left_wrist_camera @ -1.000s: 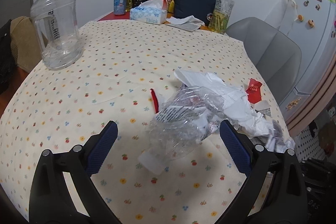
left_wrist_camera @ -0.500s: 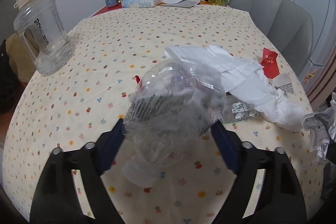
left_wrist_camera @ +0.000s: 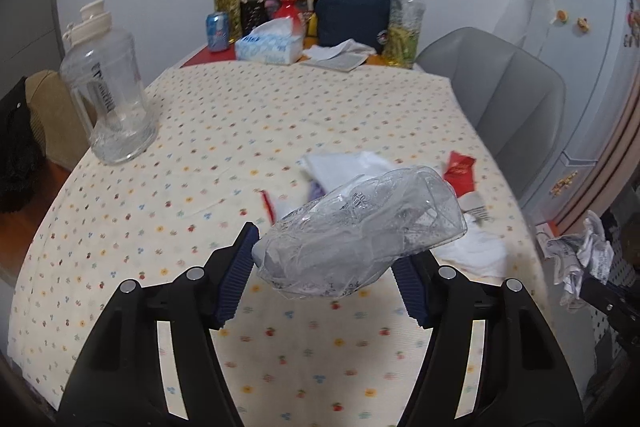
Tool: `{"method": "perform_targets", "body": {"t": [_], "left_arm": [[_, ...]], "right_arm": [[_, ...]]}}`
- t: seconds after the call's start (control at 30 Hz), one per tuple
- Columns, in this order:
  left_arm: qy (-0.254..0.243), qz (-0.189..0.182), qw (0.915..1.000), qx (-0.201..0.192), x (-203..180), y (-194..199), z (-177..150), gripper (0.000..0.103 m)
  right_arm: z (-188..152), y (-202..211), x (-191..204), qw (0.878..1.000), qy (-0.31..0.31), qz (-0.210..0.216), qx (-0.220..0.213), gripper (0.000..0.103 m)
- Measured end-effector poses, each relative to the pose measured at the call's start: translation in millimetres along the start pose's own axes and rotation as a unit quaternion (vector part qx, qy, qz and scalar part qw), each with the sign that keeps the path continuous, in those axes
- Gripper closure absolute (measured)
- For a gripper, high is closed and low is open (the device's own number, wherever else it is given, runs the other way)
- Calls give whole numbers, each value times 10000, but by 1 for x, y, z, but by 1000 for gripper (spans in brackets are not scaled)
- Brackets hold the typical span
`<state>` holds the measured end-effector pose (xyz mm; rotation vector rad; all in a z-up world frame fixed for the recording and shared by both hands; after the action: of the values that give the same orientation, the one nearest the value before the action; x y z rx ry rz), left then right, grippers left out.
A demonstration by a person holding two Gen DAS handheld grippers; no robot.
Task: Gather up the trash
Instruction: 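Grasp the crushed clear plastic bottle with the left tool while the right tool grasps crumpled printed paper, then carry the bottle in the left tool while the right tool carries the paper to the white bin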
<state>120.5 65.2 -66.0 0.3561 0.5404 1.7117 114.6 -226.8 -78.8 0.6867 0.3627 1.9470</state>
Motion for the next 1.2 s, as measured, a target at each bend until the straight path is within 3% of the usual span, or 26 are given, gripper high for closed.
{"method": "perform_targets", "body": {"t": [0.23, 0.57, 0.87, 1.07, 1.13, 1.2], "left_arm": [[-380, -586, 9975, -99, -63, 7, 10, 38], [-1039, -1370, 9851, 99, -182, -9, 7, 38], [-1523, -1753, 9717, 425, -264, -31, -13, 38], [-1705, -1892, 9651, 614, -295, -44, -23, 38], [-1752, -1922, 9632, 679, -303, -48, -26, 38], [-1818, -1946, 9609, 753, -311, -54, -29, 38]], "right_arm": [[2, 19, -43, 9985, -253, -453, -161, 91], [-5, 33, -120, 9908, -773, -1074, -267, 91], [-21, 33, -196, 9803, -1320, -1458, -200, 90], [-39, 16, -239, 9734, -1630, -1609, -5, 90], [-46, 8, -249, 9715, -1733, -1613, 89, 86], [-53, 2, -260, 9684, -1849, -1667, 142, 60]]}}
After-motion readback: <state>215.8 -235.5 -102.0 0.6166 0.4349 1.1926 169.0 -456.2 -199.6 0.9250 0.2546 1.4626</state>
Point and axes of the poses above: each gripper's, at about its wrist camera, not at the fingertips, and y roughly against the way its jaws point, x to its left, z to its top, the point moved 1 cm from there along -y, roughly the way its jaws point, and after that the axes turned 10 degrees about -x, right-handed, at the moved point
